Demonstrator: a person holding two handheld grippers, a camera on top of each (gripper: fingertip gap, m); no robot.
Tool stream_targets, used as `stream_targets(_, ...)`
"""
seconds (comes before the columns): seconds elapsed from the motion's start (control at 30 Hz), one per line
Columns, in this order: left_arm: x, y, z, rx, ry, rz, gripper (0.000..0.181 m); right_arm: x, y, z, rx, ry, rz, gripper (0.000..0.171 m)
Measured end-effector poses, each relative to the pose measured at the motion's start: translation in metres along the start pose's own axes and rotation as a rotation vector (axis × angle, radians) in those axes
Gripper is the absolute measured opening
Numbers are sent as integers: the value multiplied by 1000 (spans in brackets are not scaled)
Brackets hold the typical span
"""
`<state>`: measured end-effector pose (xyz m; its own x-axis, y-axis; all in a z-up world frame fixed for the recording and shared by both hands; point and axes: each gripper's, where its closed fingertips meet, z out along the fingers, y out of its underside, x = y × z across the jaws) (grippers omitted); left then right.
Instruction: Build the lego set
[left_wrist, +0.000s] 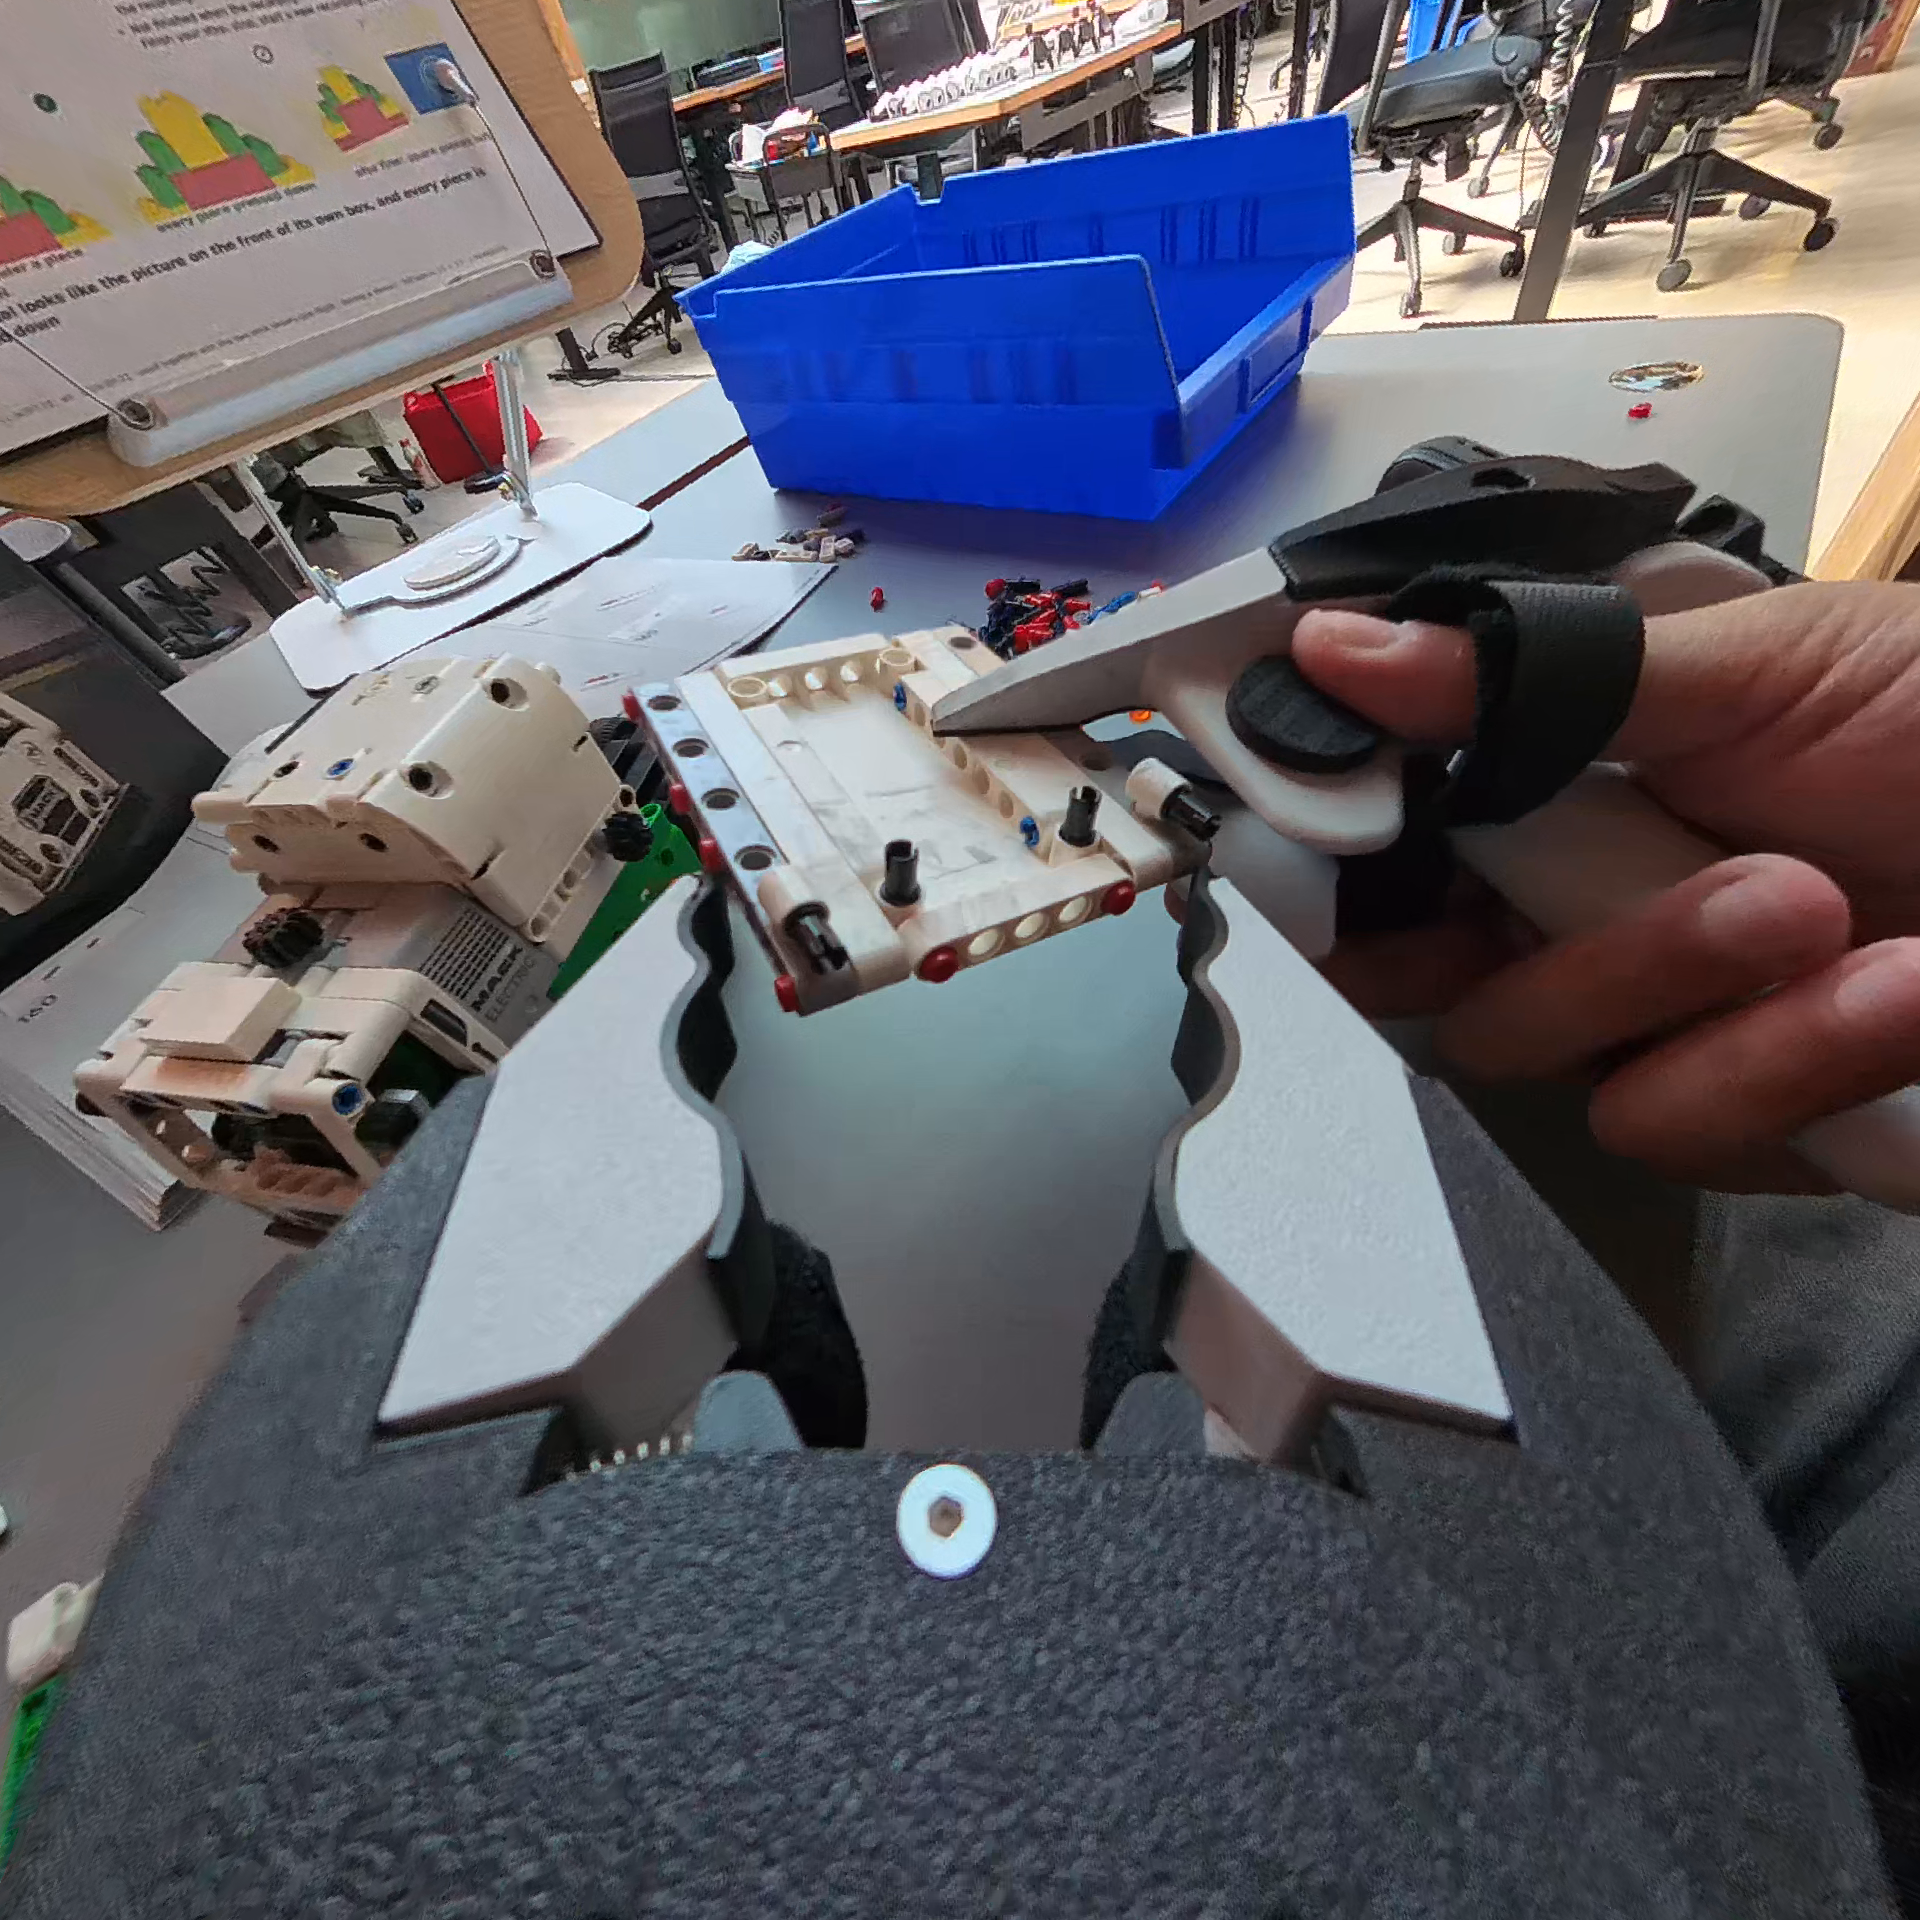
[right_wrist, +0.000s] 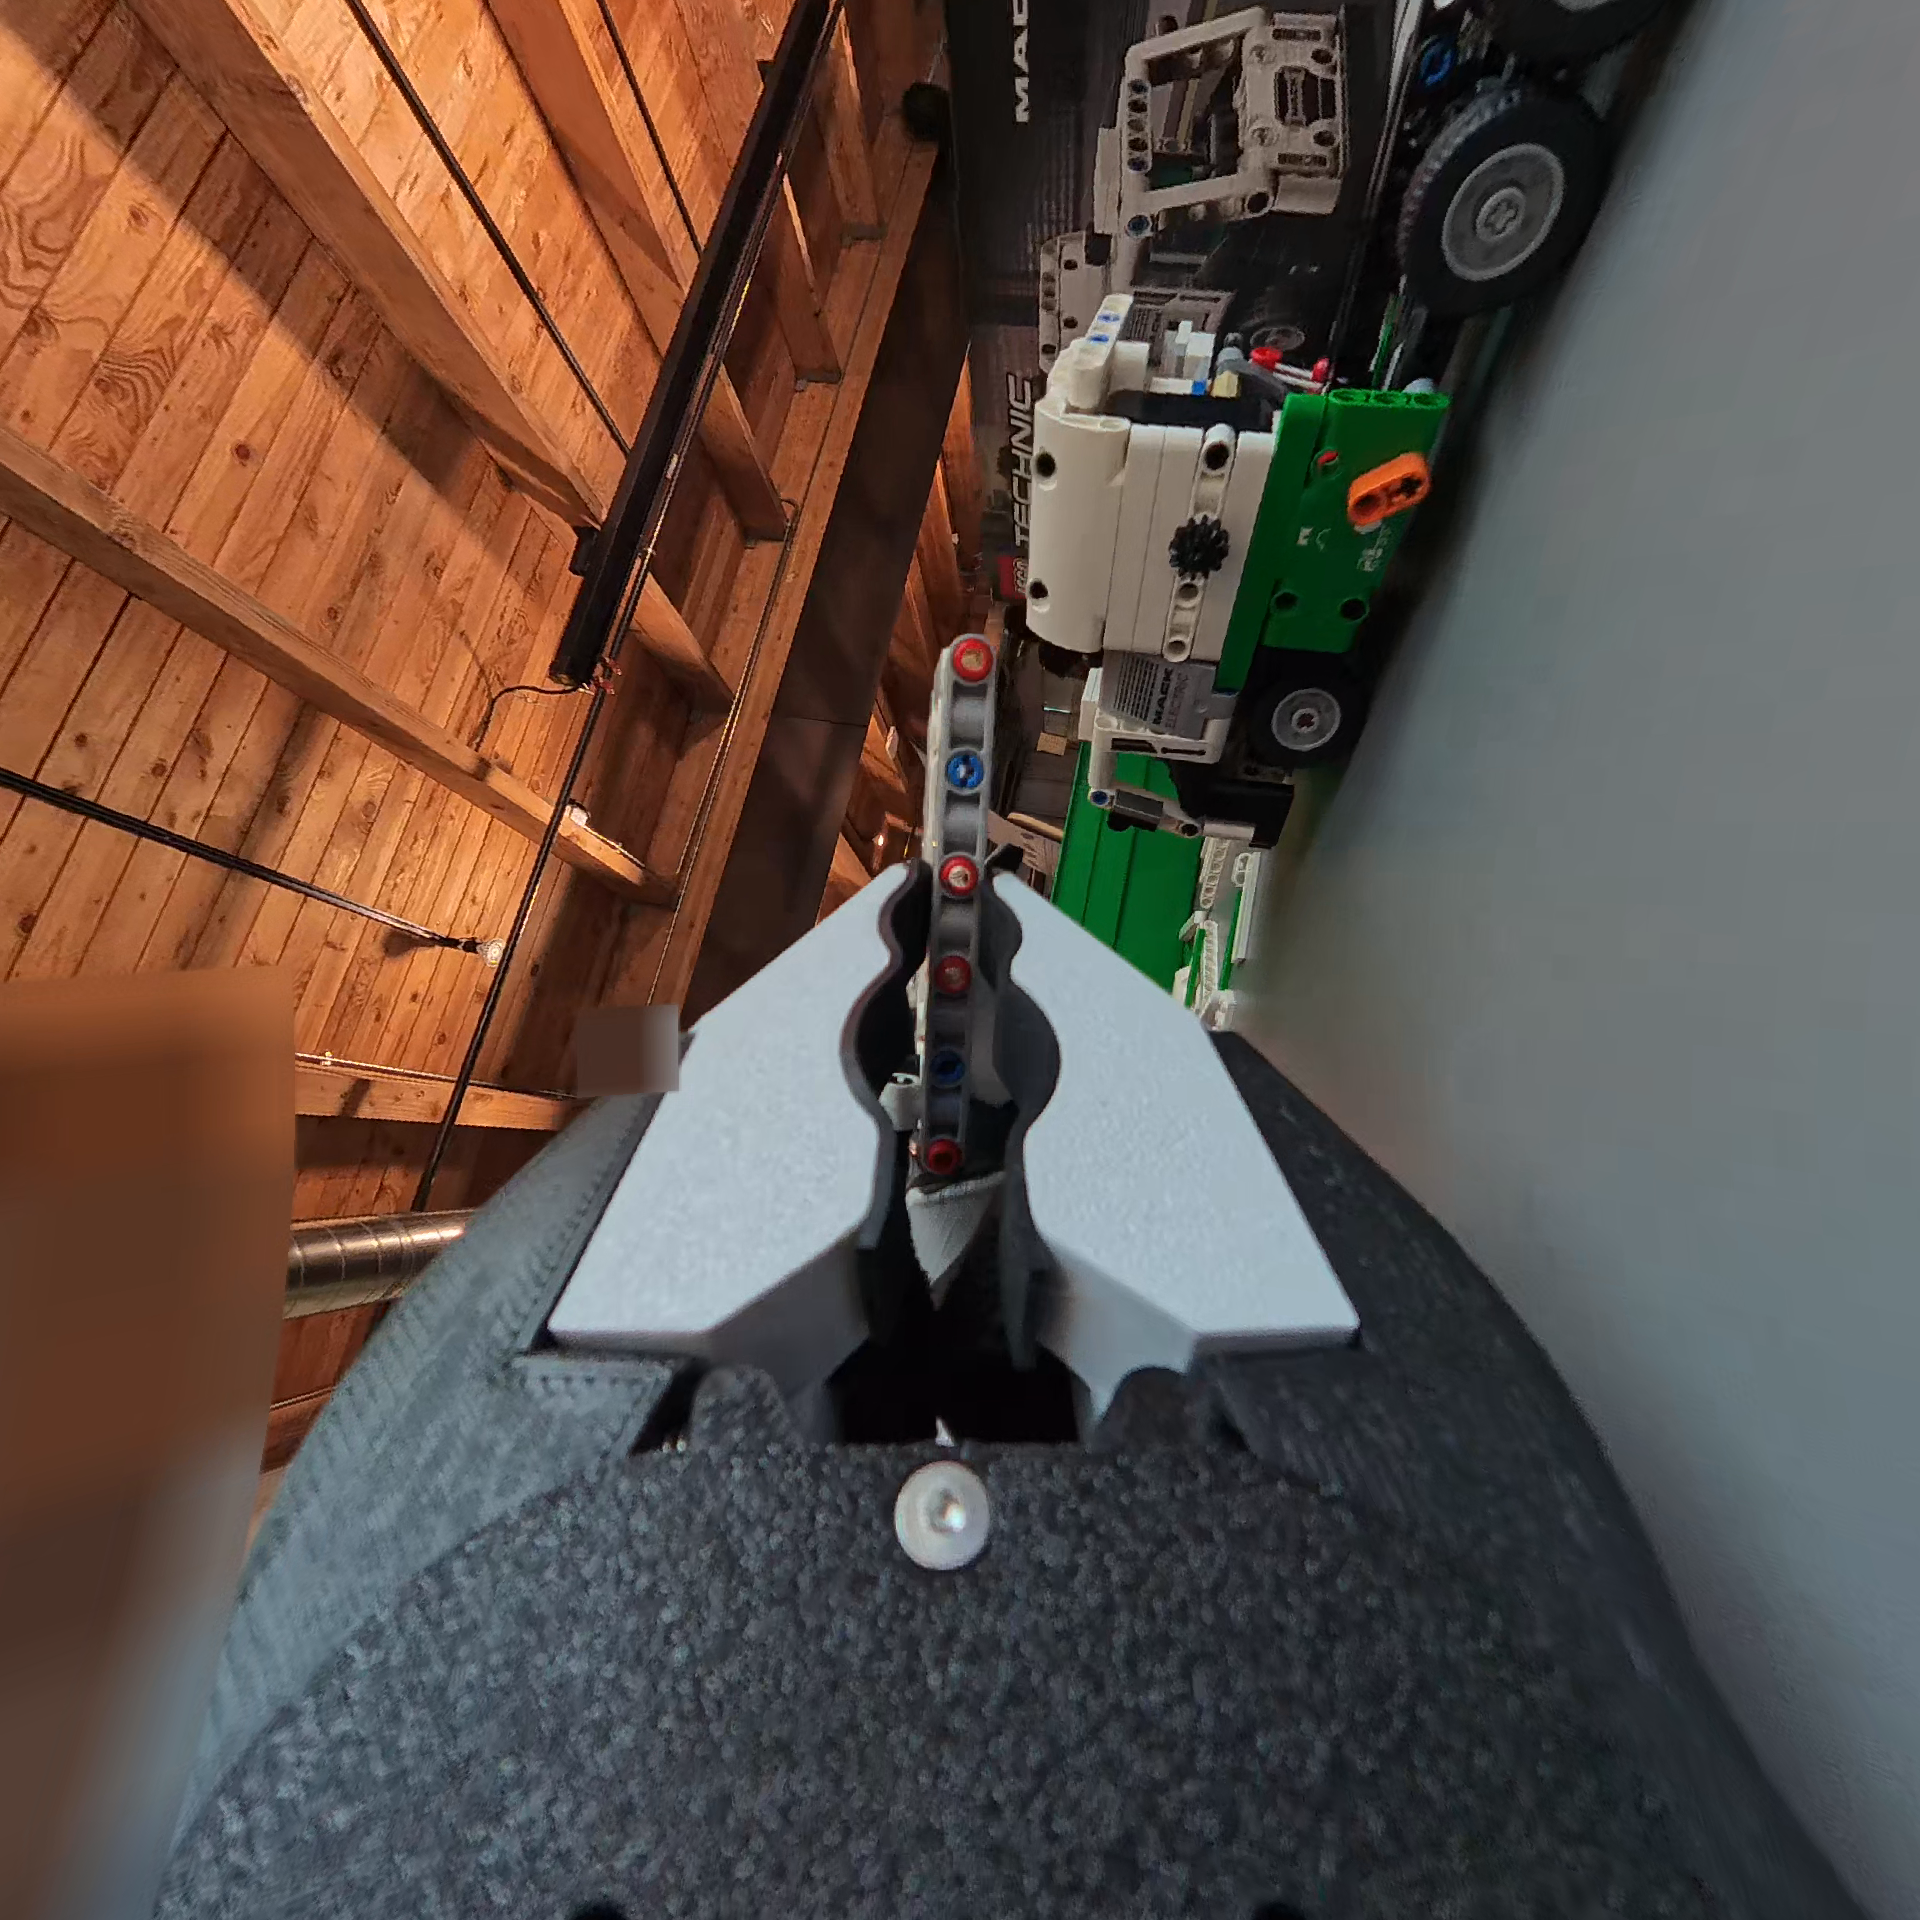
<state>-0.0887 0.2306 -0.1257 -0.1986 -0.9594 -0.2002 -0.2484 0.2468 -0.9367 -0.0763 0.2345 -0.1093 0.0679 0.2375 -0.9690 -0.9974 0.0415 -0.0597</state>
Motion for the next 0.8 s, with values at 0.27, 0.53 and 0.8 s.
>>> stream_targets(0.27, 1, 8, 5, -40, -70, 33, 79, 10, -10, -9, 70, 55, -44, 7)
stream_targets(0.53, -8, 18, -2, -66, -15, -4, 62, 16, 4, -3, -131, 99, -108, 9)
stream_targets(0.8, 2, 42, -26, -164, 122, -88, 62, 32, 50, -14, -563, 227, -265, 17)
